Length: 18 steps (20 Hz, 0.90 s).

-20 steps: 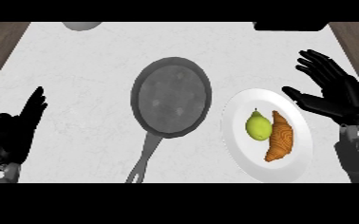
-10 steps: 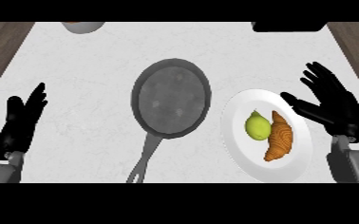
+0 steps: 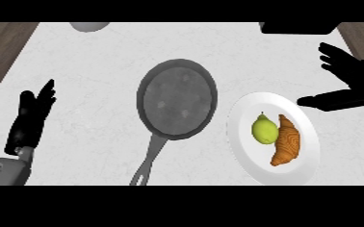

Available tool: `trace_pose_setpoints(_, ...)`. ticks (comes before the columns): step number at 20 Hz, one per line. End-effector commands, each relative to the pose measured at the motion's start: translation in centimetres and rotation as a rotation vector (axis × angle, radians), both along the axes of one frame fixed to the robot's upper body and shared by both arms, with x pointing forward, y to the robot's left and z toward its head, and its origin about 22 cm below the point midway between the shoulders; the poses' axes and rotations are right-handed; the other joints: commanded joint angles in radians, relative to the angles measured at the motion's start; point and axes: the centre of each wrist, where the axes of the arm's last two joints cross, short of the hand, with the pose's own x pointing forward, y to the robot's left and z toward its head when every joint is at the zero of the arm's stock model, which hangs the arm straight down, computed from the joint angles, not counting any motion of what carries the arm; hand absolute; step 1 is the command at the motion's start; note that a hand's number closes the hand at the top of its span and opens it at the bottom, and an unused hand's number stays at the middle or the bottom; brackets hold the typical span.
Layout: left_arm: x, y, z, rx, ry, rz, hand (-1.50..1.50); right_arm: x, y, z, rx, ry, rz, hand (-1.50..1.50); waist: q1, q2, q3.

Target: Pick the pear from the plate and place it in the pan

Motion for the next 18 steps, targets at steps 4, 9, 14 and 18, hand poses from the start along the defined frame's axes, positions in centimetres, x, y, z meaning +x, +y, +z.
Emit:
trace_pose_setpoints(4, 1.2, -0.4, 0.7, 0.011, -0.004, -0.018, 0.0, 3.5, 2.8, 4.5, -0.286, 0.294, 0.198, -1.5, 0.021, 0.004, 0.001)
trace_pose_setpoints(9, 0.2, -0.9, -0.4, 0.002, -0.011, -0.013, 0.0, 5.7, 4.2, 4.1, -0.391, 0.445, 0.329, -1.5, 0.02, 0.002, 0.002)
trace_pose_setpoints(14, 0.1, 0.3, -0.6, -0.003, -0.008, -0.007, 0.0, 7.3, 8.0, 2.4, -0.436, 0.562, 0.413, -1.5, 0.002, -0.001, 0.002)
trace_pose_setpoints(18, 0.3, -0.1, 0.1, -0.008, -0.002, -0.004, 0.0, 6.2, 8.5, -0.1, -0.438, 0.583, 0.437, -1.5, -0.012, -0.004, 0.003)
